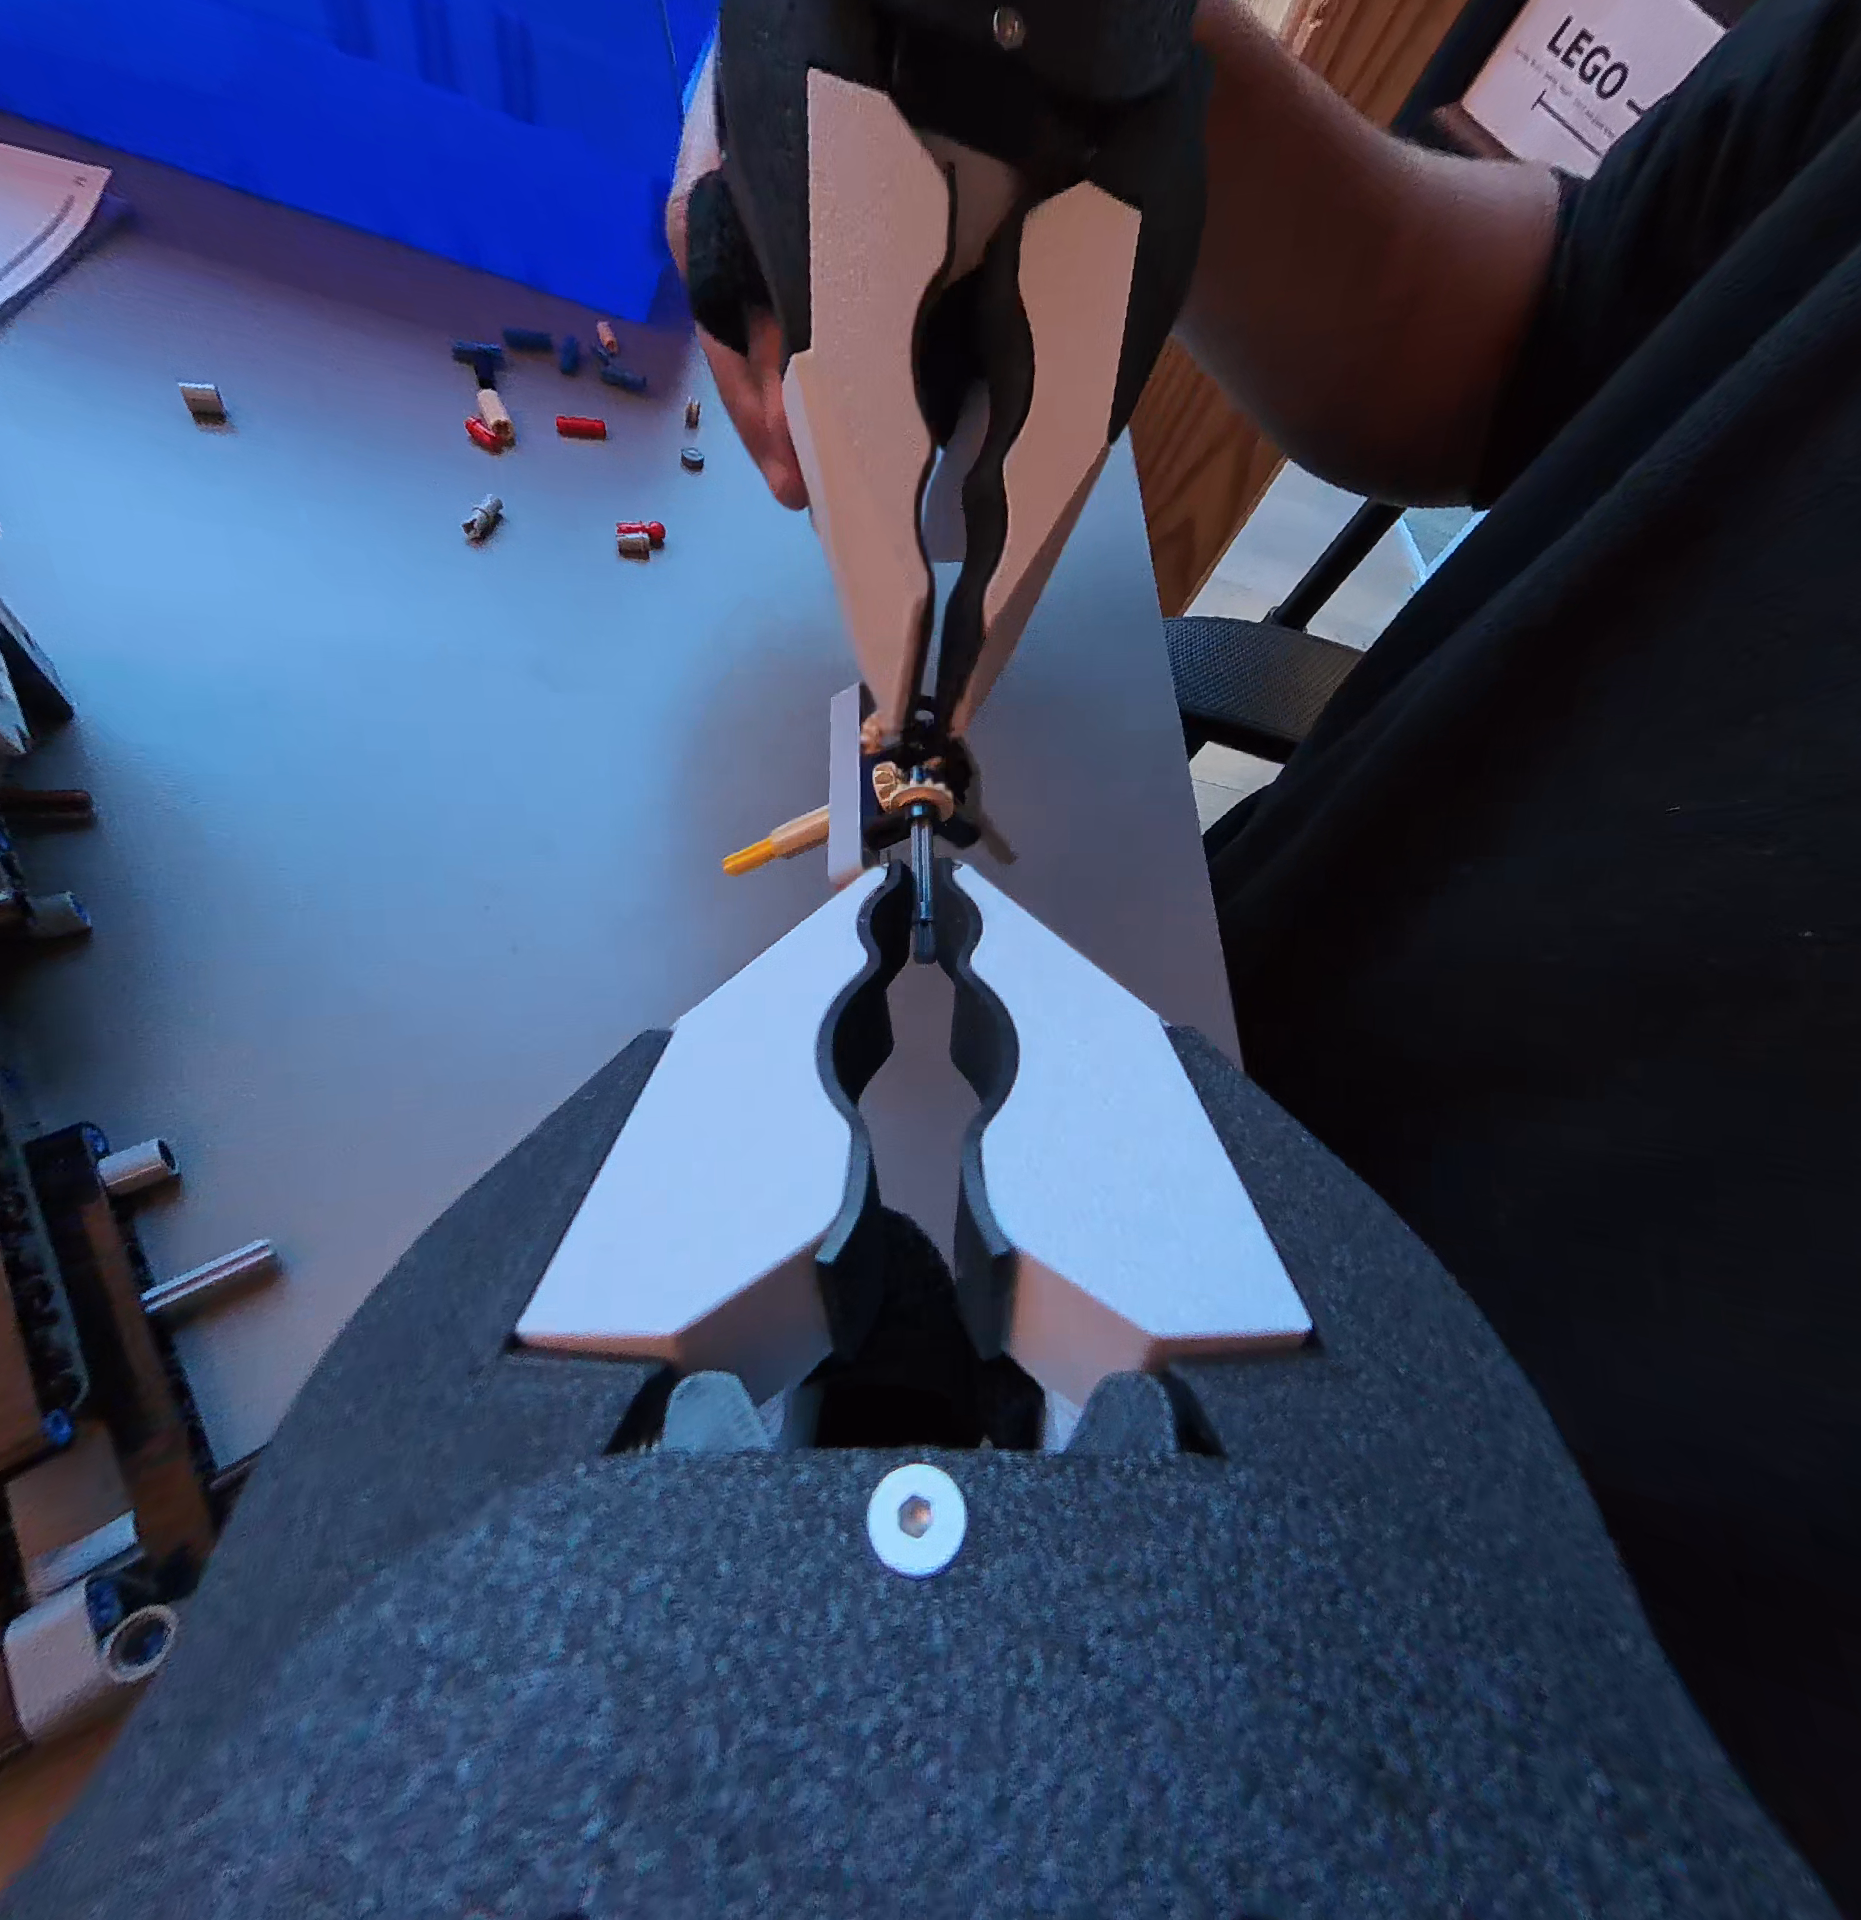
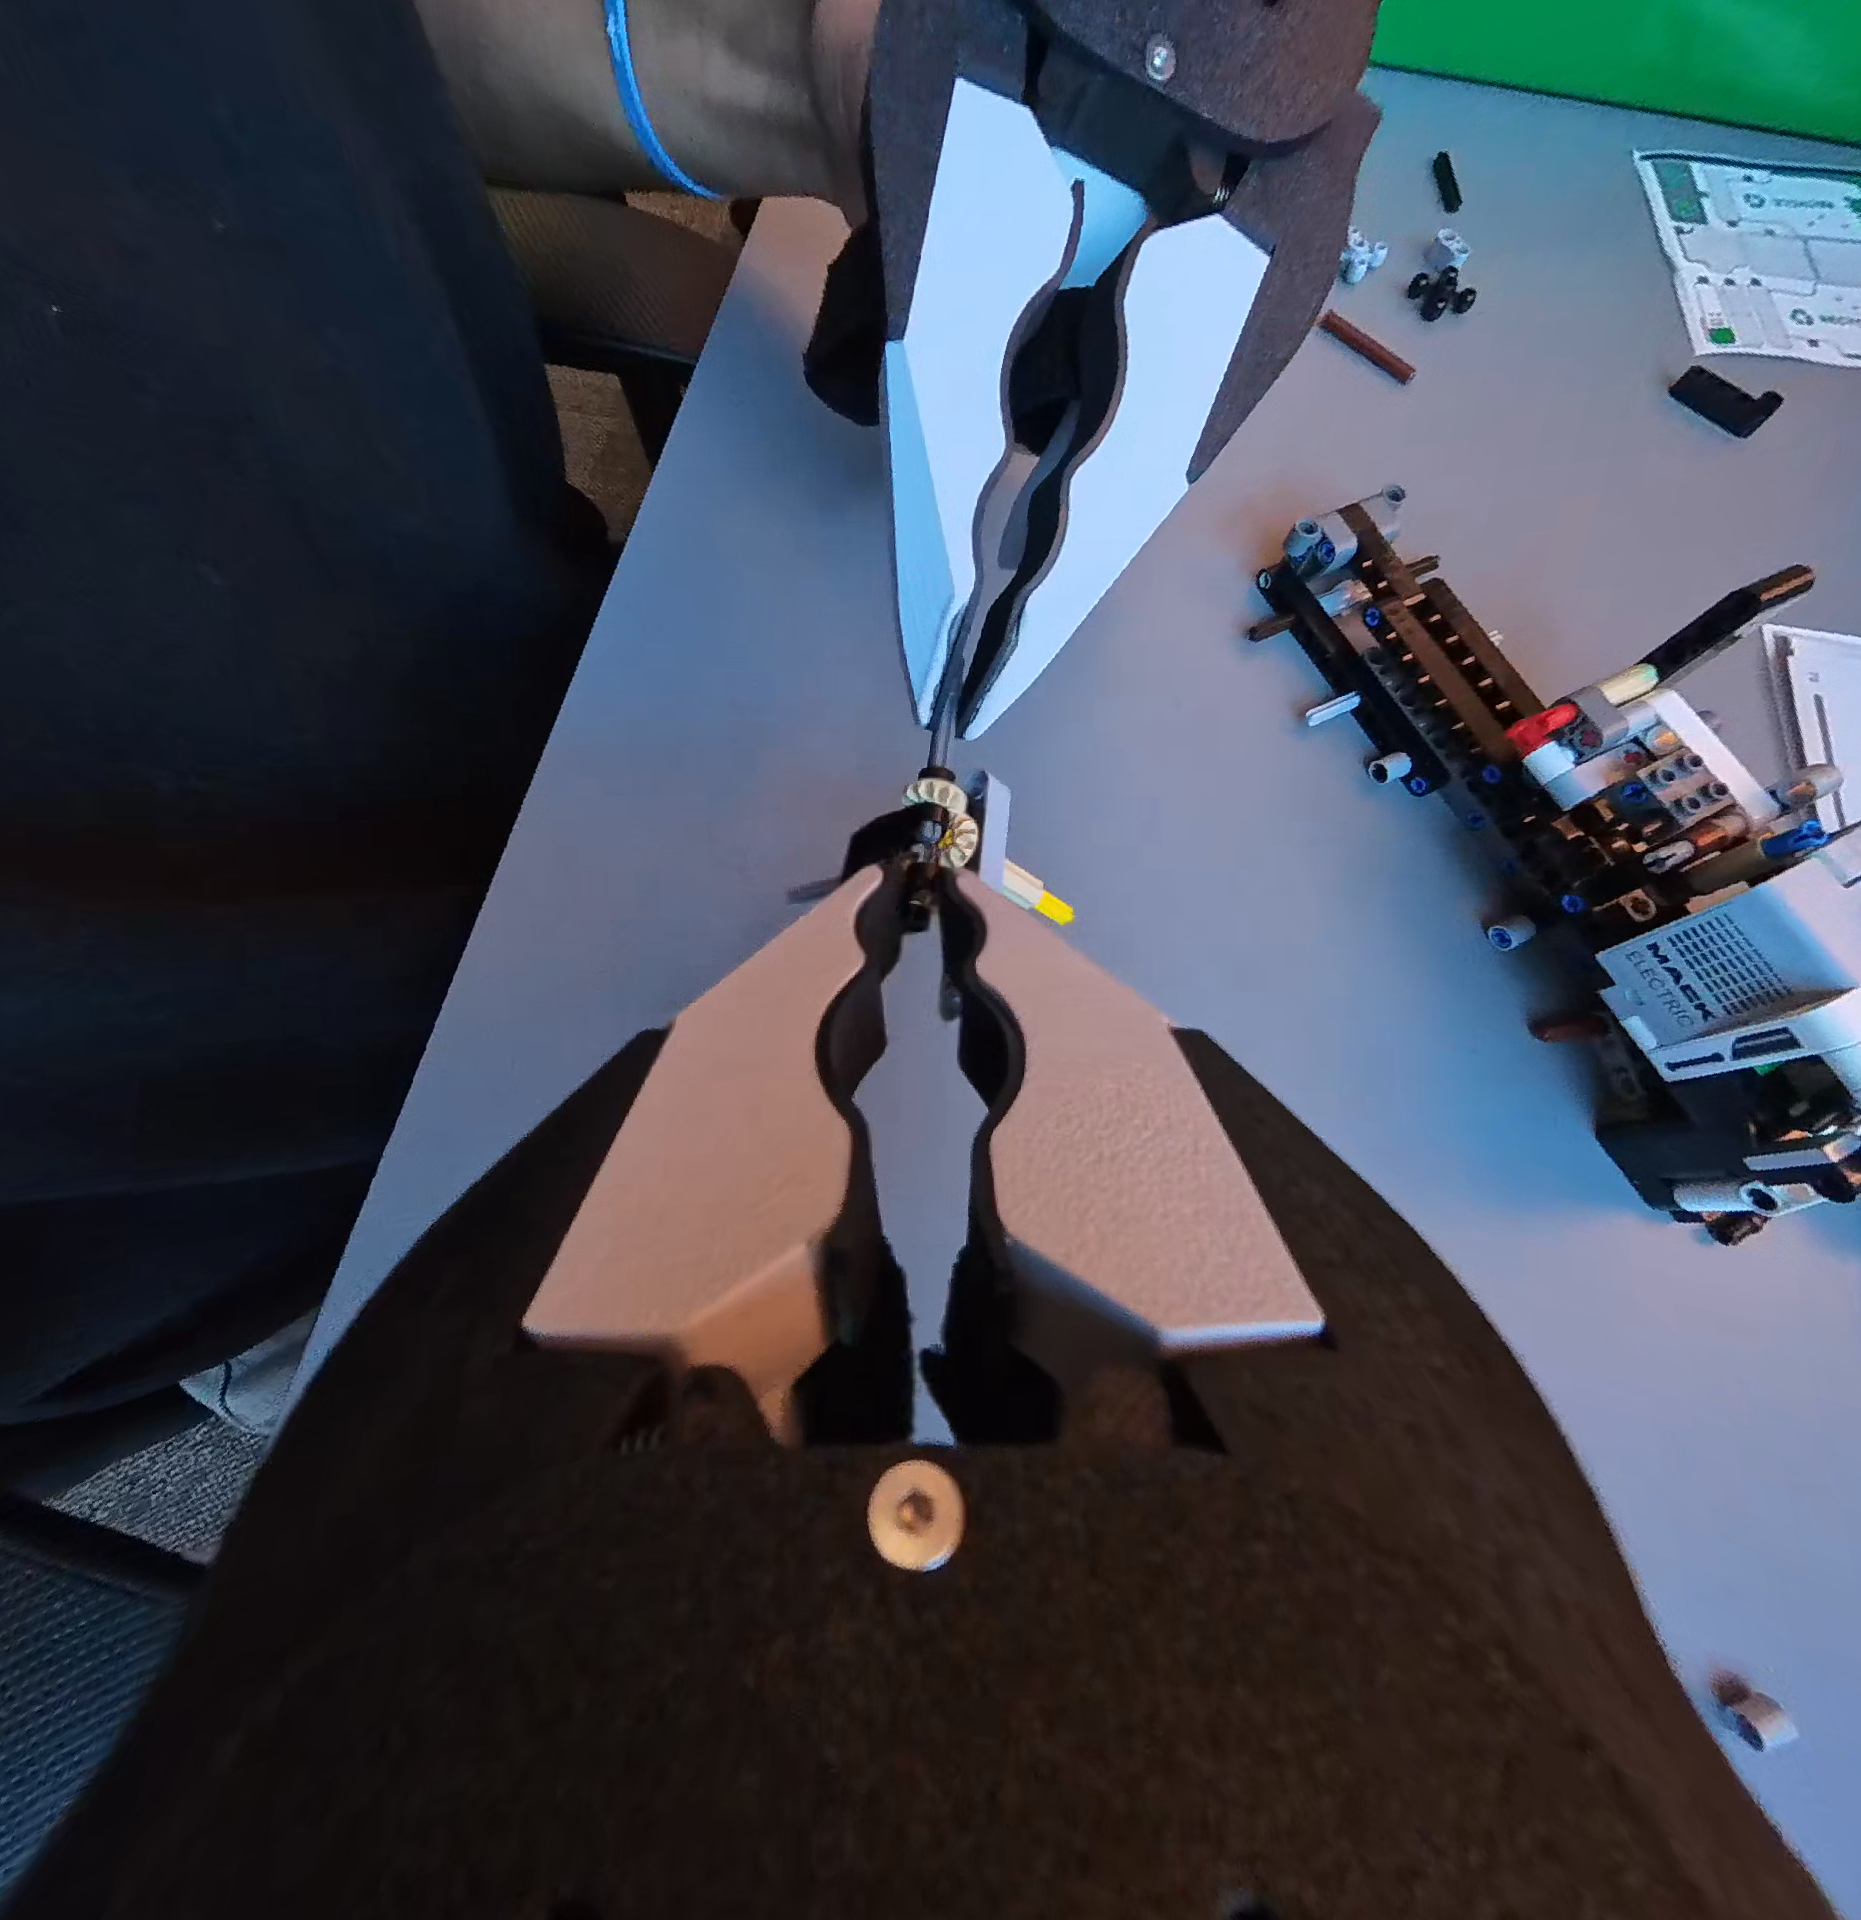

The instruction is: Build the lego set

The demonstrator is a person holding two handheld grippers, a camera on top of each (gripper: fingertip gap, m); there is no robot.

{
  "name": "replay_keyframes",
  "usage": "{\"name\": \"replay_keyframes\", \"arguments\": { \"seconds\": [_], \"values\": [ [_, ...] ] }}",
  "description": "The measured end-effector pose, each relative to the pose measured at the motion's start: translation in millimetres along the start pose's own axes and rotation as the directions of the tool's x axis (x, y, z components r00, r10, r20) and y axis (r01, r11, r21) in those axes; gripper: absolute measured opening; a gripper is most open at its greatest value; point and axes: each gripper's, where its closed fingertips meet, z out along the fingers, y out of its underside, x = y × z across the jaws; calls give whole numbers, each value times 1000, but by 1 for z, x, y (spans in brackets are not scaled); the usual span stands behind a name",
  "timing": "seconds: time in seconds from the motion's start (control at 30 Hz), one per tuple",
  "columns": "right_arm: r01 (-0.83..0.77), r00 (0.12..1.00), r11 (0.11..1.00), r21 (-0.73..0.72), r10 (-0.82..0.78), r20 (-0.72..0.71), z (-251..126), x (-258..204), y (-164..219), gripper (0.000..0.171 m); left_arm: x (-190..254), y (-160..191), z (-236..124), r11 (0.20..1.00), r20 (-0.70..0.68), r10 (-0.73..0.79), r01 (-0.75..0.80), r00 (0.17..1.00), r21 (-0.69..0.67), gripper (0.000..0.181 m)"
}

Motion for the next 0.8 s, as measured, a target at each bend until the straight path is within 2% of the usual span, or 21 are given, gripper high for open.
{"name": "replay_keyframes", "arguments": {
  "seconds": [0.03,0.2,0.37,0.47,0.67,0.8],
  "values": [
    [4,1000,1000,5,-4,-4,-1,0,0,0,-1,2,0,1000,7,1,-1,1000,-5,2],
    [-36,997,998,47,39,-65,-8,6,-1,1,-7,8,-2,1000,53,21,-20,998,-22,1],
    [-169,966,976,135,191,-171,-20,16,7,18,-18,21,-3,991,131,88,-74,987,-107,2],
    [-247,940,955,167,278,-200,-9,14,16,24,-17,27,0,988,126,94,-77,988,-133,2],
    [-277,913,954,111,297,-279,15,10,28,24,-24,37,7,975,166,121,-86,979,-203,2],
    [-291,915,955,53,294,-276,25,6,37,24,-26,46,10,964,181,140,-92,973,-251,2]
  ]
}}
